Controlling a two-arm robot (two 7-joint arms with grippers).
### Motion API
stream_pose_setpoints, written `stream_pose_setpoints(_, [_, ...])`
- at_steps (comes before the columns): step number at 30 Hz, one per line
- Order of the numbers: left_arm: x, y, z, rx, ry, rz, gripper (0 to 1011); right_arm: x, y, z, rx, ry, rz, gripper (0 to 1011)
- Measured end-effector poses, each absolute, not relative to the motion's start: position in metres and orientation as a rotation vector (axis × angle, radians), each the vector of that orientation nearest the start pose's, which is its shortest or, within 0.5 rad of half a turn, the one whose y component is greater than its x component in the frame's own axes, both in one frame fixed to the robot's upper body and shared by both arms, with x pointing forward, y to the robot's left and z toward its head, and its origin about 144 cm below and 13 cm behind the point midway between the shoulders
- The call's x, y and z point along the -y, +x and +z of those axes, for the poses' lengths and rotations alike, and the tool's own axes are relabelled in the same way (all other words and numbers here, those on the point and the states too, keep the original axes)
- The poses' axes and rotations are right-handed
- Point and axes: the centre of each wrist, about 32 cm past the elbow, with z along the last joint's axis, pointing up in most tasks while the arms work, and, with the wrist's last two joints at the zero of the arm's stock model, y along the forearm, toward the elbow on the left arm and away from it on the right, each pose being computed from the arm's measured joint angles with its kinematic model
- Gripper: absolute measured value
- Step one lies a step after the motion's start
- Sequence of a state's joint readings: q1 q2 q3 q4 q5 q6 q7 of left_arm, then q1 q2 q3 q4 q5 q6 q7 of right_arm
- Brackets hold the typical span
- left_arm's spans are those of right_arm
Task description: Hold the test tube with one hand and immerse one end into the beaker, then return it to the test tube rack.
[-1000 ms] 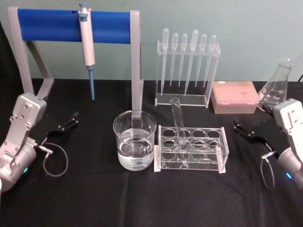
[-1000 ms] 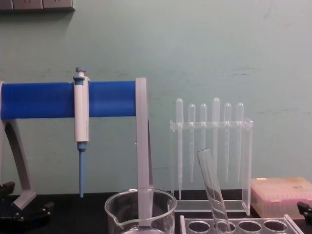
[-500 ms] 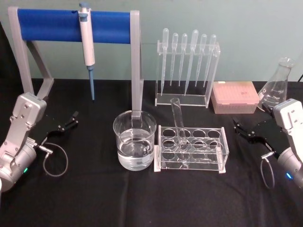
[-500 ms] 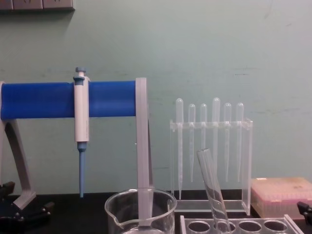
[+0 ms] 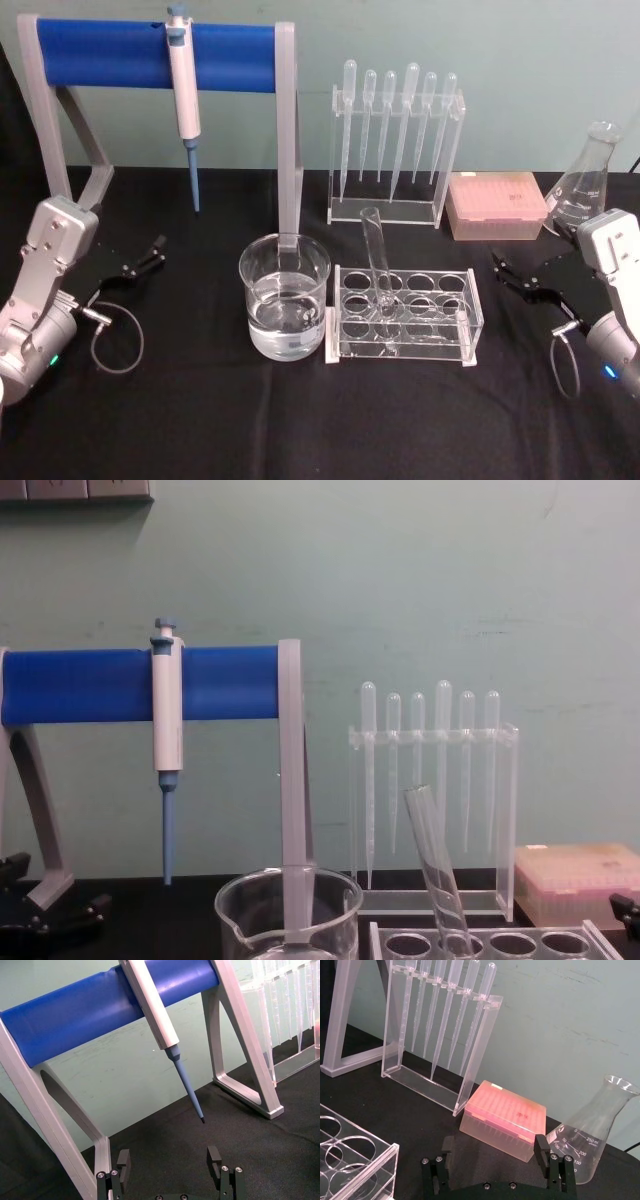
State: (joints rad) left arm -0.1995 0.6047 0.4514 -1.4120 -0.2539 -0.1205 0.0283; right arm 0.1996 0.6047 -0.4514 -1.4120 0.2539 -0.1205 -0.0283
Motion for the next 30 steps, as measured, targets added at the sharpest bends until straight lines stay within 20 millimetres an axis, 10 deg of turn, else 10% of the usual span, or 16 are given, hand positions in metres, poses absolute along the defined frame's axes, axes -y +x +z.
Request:
stream_pose_setpoints(19, [-0.31, 0.489, 1.14, 0.285, 0.304, 1.248, 1000, 0.305, 0.442, 1.202, 0.192, -0.341, -1.064, 1002])
stream_pose_setpoints(30, [-0.31, 0.489, 1.14, 0.285, 0.304, 1.248, 1000, 0.27, 0.466, 1.218, 0.094, -0.283, -0.77, 1002])
